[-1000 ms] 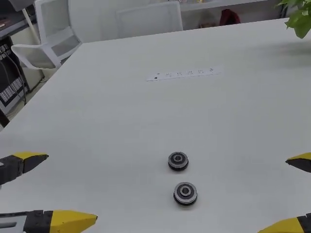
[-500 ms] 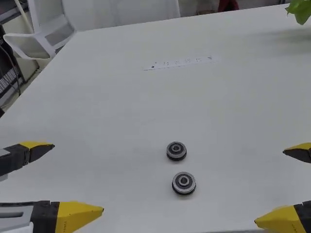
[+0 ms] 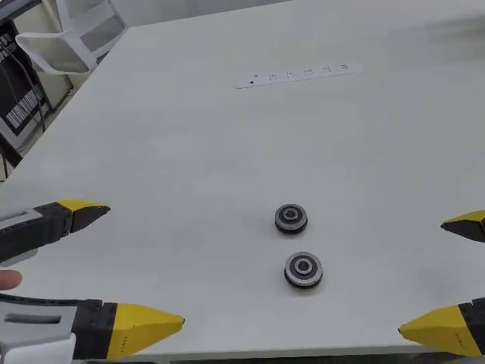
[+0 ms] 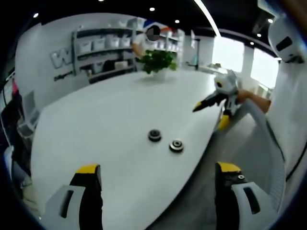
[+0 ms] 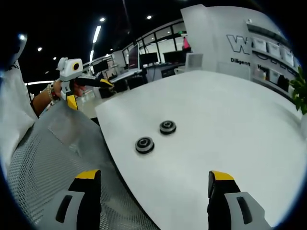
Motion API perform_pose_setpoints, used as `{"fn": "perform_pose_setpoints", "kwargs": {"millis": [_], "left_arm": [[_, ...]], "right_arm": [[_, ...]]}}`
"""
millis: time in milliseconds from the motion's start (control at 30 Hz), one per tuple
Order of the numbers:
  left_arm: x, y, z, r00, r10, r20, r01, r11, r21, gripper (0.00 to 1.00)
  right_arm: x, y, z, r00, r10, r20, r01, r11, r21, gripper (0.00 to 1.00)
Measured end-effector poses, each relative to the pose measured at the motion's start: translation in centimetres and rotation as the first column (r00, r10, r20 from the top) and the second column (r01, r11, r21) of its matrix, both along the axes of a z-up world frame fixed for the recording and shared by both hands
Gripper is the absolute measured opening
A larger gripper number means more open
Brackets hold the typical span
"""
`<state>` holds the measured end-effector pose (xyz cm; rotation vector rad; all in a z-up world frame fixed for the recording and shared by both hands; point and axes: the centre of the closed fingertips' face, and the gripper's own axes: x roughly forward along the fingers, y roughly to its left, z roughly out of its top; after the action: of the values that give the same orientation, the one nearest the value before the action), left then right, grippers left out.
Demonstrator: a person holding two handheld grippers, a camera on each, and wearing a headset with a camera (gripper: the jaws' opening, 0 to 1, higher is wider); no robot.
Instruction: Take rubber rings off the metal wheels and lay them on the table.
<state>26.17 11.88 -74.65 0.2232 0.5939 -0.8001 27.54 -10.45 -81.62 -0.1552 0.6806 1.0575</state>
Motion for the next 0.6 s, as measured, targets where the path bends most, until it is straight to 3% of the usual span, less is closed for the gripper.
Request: {"fn": "perform_pose_setpoints", "kwargs": {"millis": [333,600], "left_arm": [[1.0,-1.7,0.6,0.998,-0.066,0.006,0.066,0.998,0.010,1.00],[2.0,-3.7,0.4,0.993,-0.120,0.007,0.120,0.993,0.015,0.99]], "right_arm": [[1.0,1.7,-0.7,0.998,0.070,0.007,-0.070,0.998,-0.002,0.87],[1.4,3.1,-0.6,0.993,0.117,0.015,-0.117,0.992,0.036,0.84]]}}
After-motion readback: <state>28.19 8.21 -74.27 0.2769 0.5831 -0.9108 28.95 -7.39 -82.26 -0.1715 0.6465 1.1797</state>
